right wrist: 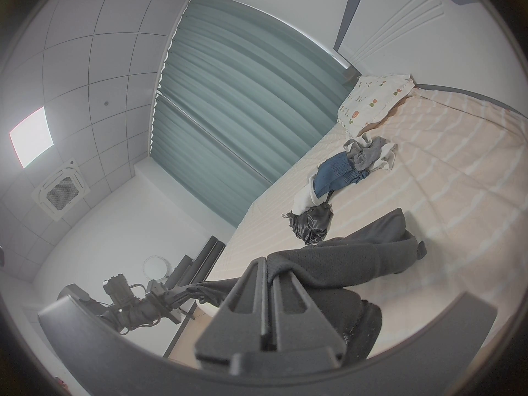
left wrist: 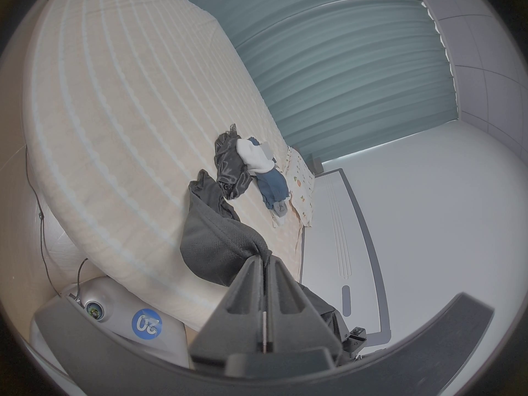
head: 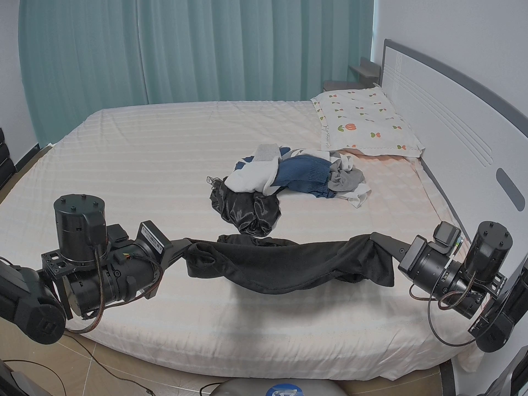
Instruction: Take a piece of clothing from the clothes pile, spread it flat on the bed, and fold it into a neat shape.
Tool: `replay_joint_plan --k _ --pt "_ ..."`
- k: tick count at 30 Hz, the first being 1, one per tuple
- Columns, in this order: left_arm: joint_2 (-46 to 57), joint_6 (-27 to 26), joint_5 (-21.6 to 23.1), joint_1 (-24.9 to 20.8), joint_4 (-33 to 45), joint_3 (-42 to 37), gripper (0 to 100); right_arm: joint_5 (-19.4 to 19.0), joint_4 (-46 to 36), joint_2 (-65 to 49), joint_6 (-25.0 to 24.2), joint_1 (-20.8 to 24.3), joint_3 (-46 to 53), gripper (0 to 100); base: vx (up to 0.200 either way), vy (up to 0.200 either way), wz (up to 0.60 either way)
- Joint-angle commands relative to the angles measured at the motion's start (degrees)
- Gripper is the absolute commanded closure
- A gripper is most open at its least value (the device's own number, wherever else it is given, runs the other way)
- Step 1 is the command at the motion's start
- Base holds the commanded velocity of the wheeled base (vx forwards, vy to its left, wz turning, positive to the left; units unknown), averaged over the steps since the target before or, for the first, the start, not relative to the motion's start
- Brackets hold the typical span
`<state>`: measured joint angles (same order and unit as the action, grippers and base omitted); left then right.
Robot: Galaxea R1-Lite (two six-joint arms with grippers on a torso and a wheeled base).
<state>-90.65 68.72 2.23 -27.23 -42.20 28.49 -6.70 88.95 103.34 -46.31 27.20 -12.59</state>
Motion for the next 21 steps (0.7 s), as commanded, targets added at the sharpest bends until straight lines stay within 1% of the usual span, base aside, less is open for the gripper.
replay_joint_plan --k 1,2,3,12,21 --pt "0.9 0.0 0.0 0.0 0.0 0.1 100 0.7 0.6 0.0 0.3 0.0 -0.5 100 0.0 0.2 0.0" --pt "1.6 0.0 0.0 0.0 0.0 0.2 100 2.0 0.6 0.1 1.0 0.0 -1.2 100 0.0 0.2 0.0" --pt "1.9 0.0 0.0 0.0 0.0 0.2 100 2.4 0.6 0.1 1.1 0.1 -1.2 100 0.0 0.2 0.0" --pt "2.1 0.0 -0.3 0.2 0.0 0.4 100 5.2 0.6 0.1 2.5 1.2 -1.6 100 0.0 0.2 0.0" --pt "2.3 -0.1 -0.6 1.0 0.0 0.6 100 5.8 0.6 0.2 2.5 1.2 -2.3 100 0.0 0.2 0.0"
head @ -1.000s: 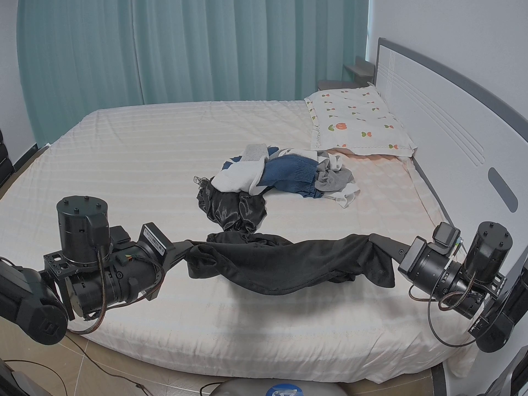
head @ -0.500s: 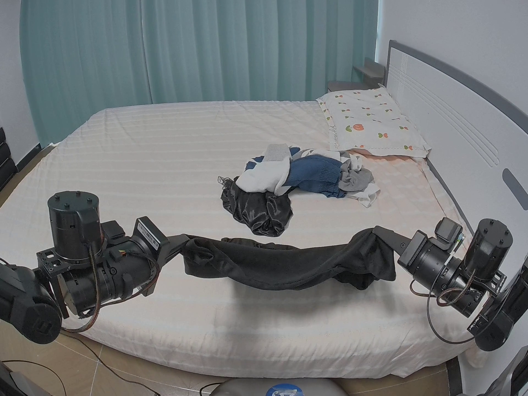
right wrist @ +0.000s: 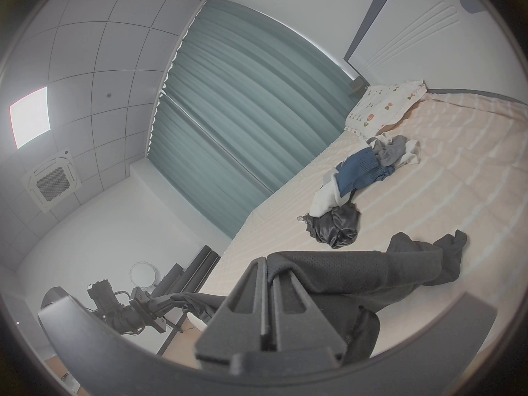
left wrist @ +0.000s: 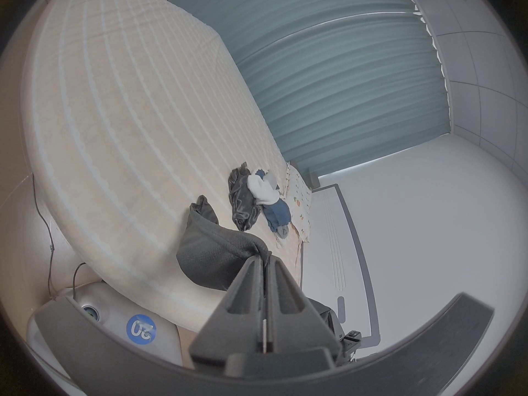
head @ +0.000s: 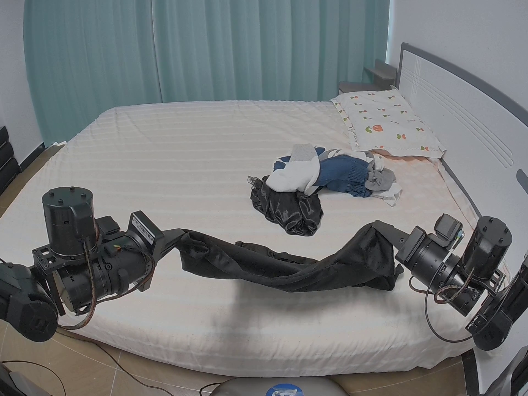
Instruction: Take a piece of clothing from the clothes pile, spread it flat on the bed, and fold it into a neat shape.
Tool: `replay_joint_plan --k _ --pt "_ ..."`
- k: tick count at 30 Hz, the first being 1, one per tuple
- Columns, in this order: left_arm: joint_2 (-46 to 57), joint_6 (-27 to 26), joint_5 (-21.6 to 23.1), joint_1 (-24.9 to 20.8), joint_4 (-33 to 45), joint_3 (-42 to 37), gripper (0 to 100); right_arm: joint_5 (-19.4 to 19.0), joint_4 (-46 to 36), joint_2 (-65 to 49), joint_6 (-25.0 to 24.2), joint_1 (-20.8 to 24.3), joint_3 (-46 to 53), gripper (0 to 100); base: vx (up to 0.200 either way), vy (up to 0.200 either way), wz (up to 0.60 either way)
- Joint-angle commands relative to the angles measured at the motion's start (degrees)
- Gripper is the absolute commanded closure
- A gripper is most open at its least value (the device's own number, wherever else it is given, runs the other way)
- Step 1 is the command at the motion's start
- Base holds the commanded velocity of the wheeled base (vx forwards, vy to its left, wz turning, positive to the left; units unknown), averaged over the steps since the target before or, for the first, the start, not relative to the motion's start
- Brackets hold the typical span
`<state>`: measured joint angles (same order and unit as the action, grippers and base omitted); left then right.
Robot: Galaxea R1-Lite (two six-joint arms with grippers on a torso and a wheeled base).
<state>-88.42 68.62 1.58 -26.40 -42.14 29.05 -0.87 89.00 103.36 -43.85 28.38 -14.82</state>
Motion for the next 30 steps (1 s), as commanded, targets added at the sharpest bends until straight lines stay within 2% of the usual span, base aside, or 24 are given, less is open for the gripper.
replay_joint_plan --k 1,30 --pt "0.3 0.0 0.1 0.0 0.0 0.0 100 0.0 0.6 0.2 0.0 0.0 -0.1 100 0.0 0.2 0.0" --pt "0.1 0.0 0.6 -0.1 0.0 -0.6 100 -0.1 0.6 1.5 -0.4 -0.4 -0.2 100 0.0 0.2 0.0"
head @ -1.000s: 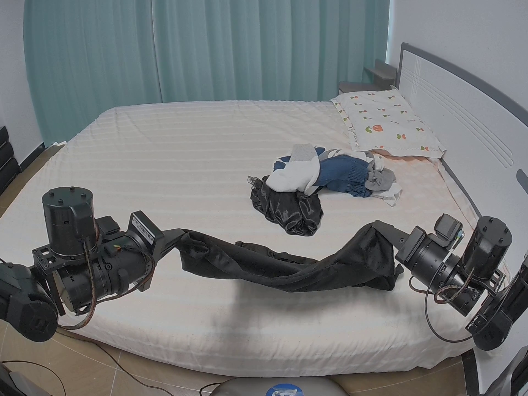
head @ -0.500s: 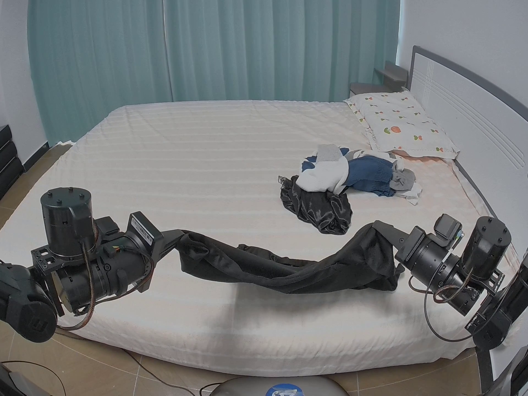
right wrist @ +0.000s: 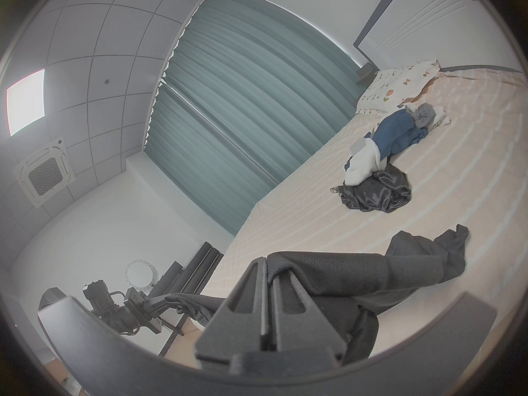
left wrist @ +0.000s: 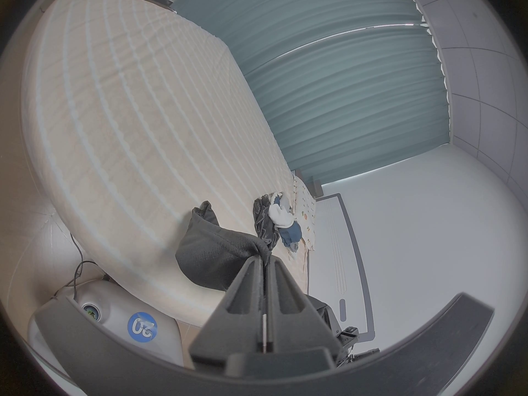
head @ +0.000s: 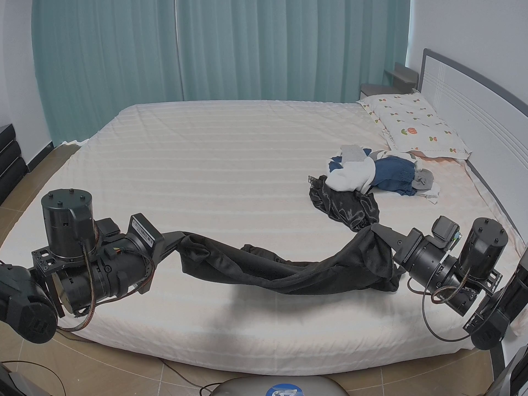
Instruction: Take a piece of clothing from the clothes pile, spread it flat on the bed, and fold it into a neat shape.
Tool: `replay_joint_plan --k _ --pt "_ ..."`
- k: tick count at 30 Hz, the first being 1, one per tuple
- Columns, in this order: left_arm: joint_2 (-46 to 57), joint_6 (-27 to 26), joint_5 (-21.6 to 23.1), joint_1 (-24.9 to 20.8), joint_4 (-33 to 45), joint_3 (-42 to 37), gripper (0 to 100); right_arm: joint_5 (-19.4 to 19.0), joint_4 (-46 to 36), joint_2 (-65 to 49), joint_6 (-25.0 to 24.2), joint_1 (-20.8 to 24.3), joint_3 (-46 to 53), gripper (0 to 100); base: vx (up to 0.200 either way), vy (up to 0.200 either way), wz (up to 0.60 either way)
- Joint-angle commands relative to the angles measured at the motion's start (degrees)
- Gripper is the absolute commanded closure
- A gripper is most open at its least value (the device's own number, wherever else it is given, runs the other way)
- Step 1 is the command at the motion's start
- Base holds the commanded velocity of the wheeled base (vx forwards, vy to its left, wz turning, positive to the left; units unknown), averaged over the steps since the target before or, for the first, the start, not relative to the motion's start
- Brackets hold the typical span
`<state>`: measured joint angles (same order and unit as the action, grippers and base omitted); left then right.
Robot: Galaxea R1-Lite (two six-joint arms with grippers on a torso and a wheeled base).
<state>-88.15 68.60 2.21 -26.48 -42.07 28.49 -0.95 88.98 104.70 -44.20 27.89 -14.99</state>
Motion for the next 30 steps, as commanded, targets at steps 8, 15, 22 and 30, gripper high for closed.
replay_joint_plan --k 8,15,22,30 --pt "-0.2 0.0 -0.1 0.0 0.0 0.0 100 -0.1 0.6 -0.1 0.1 0.1 0.1 100 0.0 0.2 0.0" --pt "-0.1 0.0 -0.1 0.0 0.0 -0.1 100 -0.1 0.6 0.2 0.1 0.1 0.1 100 0.0 0.2 0.0" --pt "-0.2 0.0 -0.2 -0.1 0.0 -0.2 100 -0.2 0.6 0.1 0.0 0.1 0.1 100 0.0 0.2 0.0" --pt "-0.5 -0.7 0.3 -0.5 0.1 -0.4 100 -0.5 0.6 0.5 -0.2 -1.2 0.1 100 0.0 0.05 0.0"
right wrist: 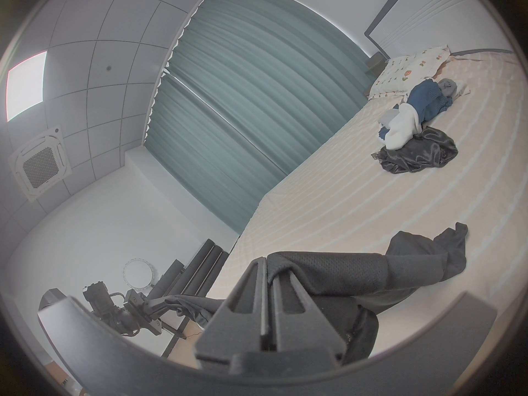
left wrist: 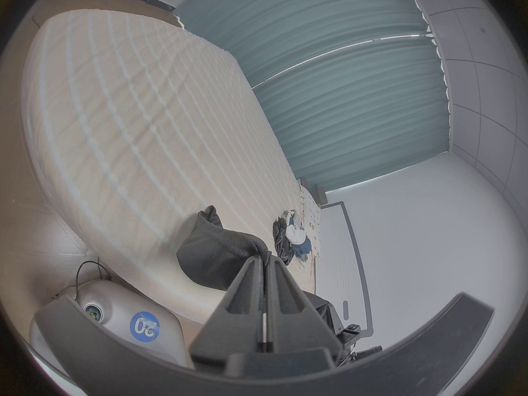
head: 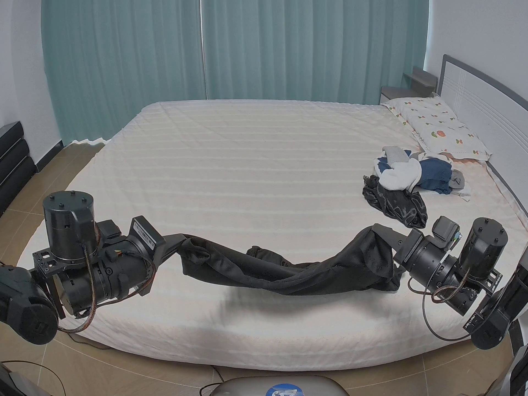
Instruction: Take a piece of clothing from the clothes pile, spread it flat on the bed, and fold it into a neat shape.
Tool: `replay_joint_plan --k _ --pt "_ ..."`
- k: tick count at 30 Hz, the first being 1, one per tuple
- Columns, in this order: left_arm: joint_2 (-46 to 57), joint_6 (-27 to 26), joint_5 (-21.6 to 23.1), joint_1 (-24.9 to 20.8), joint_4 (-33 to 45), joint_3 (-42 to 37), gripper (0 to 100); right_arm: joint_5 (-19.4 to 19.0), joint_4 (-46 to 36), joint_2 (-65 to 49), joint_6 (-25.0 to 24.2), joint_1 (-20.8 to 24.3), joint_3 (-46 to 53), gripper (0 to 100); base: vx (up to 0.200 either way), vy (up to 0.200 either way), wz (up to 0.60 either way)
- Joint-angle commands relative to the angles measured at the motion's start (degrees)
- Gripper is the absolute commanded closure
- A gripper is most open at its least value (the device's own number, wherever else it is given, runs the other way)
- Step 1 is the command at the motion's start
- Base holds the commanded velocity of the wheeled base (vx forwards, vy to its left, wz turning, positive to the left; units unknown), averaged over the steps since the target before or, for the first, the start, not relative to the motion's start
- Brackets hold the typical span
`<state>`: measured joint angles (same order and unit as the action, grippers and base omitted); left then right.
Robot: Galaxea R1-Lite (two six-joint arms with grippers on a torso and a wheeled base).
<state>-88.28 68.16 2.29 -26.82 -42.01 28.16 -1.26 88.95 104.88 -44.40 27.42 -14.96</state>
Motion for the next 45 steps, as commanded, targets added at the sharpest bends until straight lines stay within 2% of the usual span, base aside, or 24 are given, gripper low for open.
replay_joint_plan --k 1,7,11,13,17,22,25,28,29,30,32,33,37,43,45 --pt "-0.6 -0.3 0.2 -0.2 0.0 0.1 100 -0.3 0.6 0.5 0.1 -1.0 0.0 100 -0.2 0.0 0.0" --pt "-0.7 -0.4 0.2 -0.3 0.6 0.7 100 -0.2 0.6 -0.7 0.7 -1.4 2.0 100 -0.2 0.0 0.0" --pt "0.0 -0.5 0.2 -2.2 3.5 0.8 100 -0.4 0.6 -3.6 0.8 -1.1 5.3 100 -0.2 0.0 0.0" --pt "1.3 -0.5 -0.4 -5.1 6.7 0.7 100 -0.2 0.6 -7.4 0.9 -0.2 7.7 100 -0.2 0.0 0.0" --pt "5.5 -0.6 -0.6 -6.4 10.1 1.1 100 0.2 0.6 -13.4 1.1 2.3 10.7 100 -0.2 0.0 0.0" --pt "10.3 -0.7 -0.7 -6.7 14.5 5.2 100 0.2 -1.9 -22.5 3.2 2.4 9.4 100 -0.04 0.0 0.0" --pt "13.0 -0.7 -0.9 -6.0 18.4 11.0 100 0.2 -9.0 -30.1 5.0 1.9 2.0 100 0.0 0.0 0.0" --pt "14.9 -1.0 -1.0 -5.3 23.3 17.4 100 0.0 -22.8 -37.7 5.1 1.3 -8.5 100 0.0 0.0 0.0" --pt "14.9 -1.0 -1.0 -5.3 23.3 17.4 100 0.0 -22.8 -37.7 5.1 1.3 -8.5 100 0.0 0.0 0.0" --pt "14.6 -1.4 -1.0 -4.9 25.4 20.2 100 -0.3 -29.5 -39.8 4.8 0.7 -13.8 100 0.0 0.0 0.0" --pt "13.0 -1.9 -0.9 -2.0 28.8 26.2 100 -0.9 -41.8 -40.3 4.0 -3.9 -25.9 100 0.0 0.0 0.0" --pt "10.9 -1.8 -0.8 -1.0 29.4 28.1 100 -1.3 -44.3 -39.0 3.3 -5.6 -30.8 100 0.0 0.0 0.0" --pt "5.6 -0.8 -0.4 2.0 29.2 30.7 100 -3.8 -46.7 -31.7 1.6 -9.1 -42.0 100 0.0 0.0 0.0" --pt "0.3 2.5 1.0 4.7 28.5 33.5 100 -3.7 -46.6 -19.8 1.9 -11.9 -50.4 100 0.033 0.0 0.0" --pt "-2.9 2.9 3.8 6.7 28.6 35.6 100 -3.5 -46.0 -14.0 1.8 -13.0 -54.1 100 0.2 0.0 0.0"
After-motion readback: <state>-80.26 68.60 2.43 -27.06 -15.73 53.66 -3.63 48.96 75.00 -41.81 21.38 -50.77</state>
